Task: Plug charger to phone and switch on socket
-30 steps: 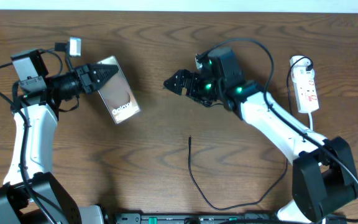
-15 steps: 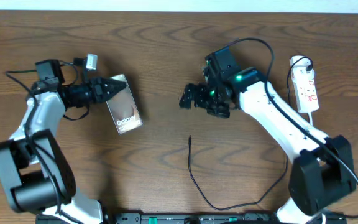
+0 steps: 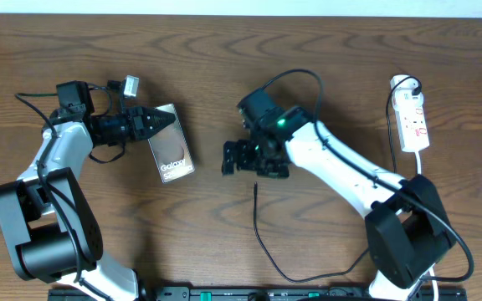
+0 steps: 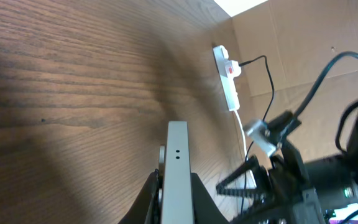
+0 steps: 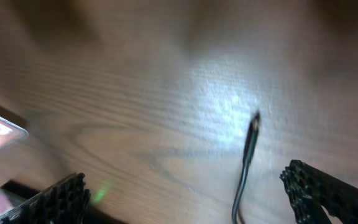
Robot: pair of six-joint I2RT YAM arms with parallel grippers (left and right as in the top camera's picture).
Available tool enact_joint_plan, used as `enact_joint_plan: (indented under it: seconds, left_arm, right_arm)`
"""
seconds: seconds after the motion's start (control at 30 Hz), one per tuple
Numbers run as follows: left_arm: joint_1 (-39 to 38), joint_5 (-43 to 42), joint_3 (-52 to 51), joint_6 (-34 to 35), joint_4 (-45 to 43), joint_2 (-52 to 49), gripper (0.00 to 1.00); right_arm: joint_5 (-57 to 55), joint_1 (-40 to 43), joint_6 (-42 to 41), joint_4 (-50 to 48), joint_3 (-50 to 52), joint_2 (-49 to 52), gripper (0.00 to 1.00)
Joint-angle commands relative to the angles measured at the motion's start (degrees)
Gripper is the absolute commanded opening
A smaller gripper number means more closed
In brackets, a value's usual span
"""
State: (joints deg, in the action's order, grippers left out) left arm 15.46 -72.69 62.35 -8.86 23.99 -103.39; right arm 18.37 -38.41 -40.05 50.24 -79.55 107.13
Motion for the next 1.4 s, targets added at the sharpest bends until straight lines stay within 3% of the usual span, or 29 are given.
enact_joint_plan:
  seconds: [0.0,0.33,0.6,1.37]
  left_arm:
    - [-0.1,-1.2,0.6,-0.8,0.3,0.3,0.07]
    - [-0.1,-1.2,0.6,-0.8,0.9,0.3,0.07]
    - [-0.1,-1.2,0.6,-0.8,1.1,0.3,0.07]
    - [-0.1,-1.2,0.6,-0.8,1.3,0.3,0.07]
  right_arm:
    - [-7.6,-2.6,-8.7,2.1,-0.5,-0.2,0.99]
    - [-7.0,-4.1,-12.0,8.0,-0.5,0.4,0.99]
    - [0.2,-2.7,-6.1,9.8,-0.5,2.9,0.99]
    - [0.9,-1.2,-2.6,10.3,-0.5,7.4,0.99]
